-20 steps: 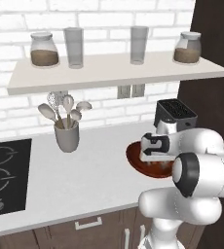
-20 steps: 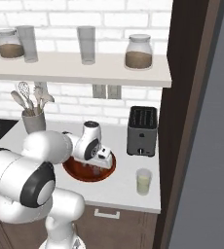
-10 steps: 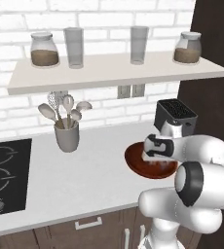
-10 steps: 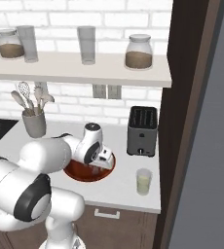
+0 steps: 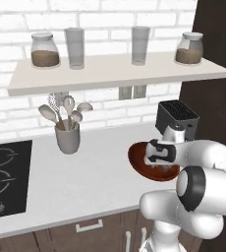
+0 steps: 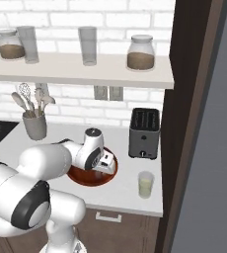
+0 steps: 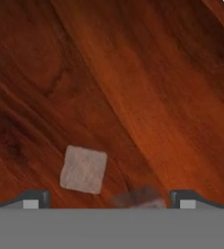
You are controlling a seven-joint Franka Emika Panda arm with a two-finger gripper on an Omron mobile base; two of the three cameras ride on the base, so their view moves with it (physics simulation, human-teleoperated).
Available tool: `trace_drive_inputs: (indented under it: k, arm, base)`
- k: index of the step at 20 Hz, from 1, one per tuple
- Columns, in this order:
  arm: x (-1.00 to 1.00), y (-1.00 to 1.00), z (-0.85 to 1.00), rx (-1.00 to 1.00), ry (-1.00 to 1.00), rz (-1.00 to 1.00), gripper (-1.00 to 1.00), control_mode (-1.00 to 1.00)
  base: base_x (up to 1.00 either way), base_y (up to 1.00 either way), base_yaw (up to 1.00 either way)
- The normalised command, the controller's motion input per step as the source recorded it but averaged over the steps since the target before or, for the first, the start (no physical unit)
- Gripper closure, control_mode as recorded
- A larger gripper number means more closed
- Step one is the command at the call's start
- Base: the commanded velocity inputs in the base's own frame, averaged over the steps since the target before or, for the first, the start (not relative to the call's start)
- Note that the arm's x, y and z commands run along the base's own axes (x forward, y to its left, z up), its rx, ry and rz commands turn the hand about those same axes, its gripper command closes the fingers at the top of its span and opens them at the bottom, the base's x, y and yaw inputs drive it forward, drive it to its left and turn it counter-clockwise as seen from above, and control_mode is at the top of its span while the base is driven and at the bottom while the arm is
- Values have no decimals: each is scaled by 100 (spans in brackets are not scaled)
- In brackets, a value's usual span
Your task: Grab a lemon wedge from the fridge and one ice cube from the ice bowl, and put them in the glass of lemonade.
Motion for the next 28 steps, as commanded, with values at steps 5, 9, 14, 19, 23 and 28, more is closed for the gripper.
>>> trace_drive_inputs:
  k: [5,9,14,19,23,28]
  arm:
    - [-17,0,0,0,-2,0,-100,-100]
    - [-2,0,-10,0,0,0,-100,-100]
    - [0,0,-20,0,0,0,-100,-100]
    - [0,0,-9,0,0,0,-100,-100]
    - [0,0,0,0,0,0,-100,-100]
    - [0,0,0,0,0,0,100,-100]
  base:
    - [0,0,0]
    - [0,0,0]
    - [0,0,0]
    - [0,0,0]
    - [0,0,0]
    - [0,0,0]
